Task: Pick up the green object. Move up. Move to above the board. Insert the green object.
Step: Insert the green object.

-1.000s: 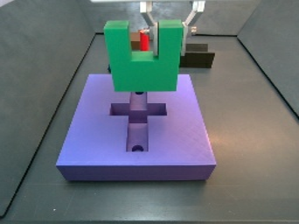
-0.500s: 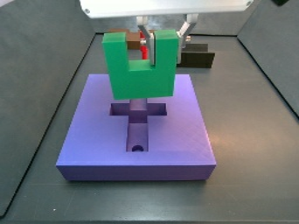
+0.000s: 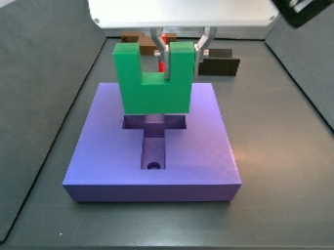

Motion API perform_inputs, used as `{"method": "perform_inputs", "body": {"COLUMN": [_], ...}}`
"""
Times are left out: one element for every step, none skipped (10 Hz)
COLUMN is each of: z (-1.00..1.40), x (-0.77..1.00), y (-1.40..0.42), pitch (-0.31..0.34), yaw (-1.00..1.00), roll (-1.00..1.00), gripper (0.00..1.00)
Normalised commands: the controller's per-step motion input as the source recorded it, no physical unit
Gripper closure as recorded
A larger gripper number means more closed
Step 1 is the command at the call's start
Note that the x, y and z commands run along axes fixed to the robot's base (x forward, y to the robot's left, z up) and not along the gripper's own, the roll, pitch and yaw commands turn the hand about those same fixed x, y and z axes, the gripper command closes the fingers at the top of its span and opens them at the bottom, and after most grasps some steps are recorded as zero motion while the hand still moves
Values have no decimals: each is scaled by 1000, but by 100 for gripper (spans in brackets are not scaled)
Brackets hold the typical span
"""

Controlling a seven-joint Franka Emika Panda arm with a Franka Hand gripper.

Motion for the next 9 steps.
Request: {"method": "perform_inputs", "body": {"z": [-214,-211,-200,-194,-206,-191,-177,-203,-180], "x": [0,0,-9,-34,-17,0,-9,-37,-66], "y": [0,0,-26,-57,-140,-146,-123,-71,0], "pitch": [-1,0,-10,-19,-54,-41,-50,-54,-46], "yaw": [-234,-146,0,0,100,126,140,154,149], "roll": [-76,-66,-30,0,61,76,90,99,100], "gripper": [100,100,100,100,100,100,100,100,100]}}
